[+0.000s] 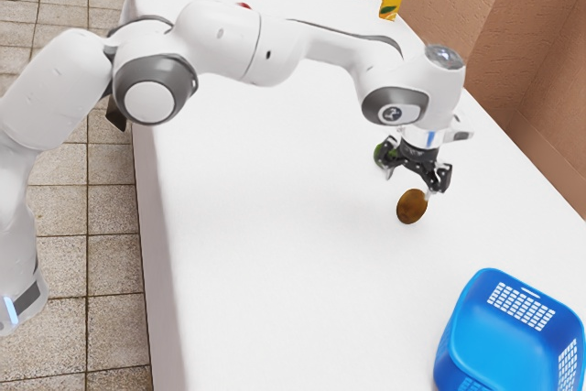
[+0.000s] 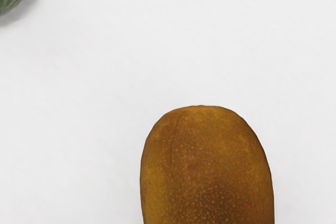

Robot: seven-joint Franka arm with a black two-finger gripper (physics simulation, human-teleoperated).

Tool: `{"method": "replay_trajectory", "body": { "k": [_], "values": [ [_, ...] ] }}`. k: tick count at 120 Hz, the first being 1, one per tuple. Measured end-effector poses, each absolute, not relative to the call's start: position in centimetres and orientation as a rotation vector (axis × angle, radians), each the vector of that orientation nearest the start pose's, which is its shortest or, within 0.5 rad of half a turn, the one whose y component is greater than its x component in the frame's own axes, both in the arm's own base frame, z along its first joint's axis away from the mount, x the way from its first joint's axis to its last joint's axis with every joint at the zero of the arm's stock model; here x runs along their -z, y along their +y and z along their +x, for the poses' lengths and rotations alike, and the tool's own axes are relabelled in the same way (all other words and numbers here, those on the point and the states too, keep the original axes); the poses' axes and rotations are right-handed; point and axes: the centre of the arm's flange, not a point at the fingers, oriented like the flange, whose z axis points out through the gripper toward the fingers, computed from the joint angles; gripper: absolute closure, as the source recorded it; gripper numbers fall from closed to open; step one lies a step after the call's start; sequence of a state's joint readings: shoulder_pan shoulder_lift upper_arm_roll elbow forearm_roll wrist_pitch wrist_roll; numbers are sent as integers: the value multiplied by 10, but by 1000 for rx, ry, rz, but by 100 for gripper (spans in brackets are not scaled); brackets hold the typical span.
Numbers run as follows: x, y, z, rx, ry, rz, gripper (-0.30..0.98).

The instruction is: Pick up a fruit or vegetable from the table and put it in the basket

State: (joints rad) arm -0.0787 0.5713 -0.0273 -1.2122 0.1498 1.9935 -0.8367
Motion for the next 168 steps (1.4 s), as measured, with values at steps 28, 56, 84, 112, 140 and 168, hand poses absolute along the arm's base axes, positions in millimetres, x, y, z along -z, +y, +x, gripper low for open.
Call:
{"method": "replay_trajectory", "body": {
  "k": [28, 56, 84, 112, 140, 168],
  "values": [
    [-453, -61, 753, 419, -998, -2950, 0],
    [-432, -54, 760, 398, -975, -2981, 0],
    [-423, -56, 762, 400, -947, -3000, 0],
    [-432, -62, 751, 404, -929, -3000, 0],
    [-433, -69, 746, 403, -924, -3011, 0],
    [-423, -66, 747, 387, -943, -3018, 0]
  ]
}}
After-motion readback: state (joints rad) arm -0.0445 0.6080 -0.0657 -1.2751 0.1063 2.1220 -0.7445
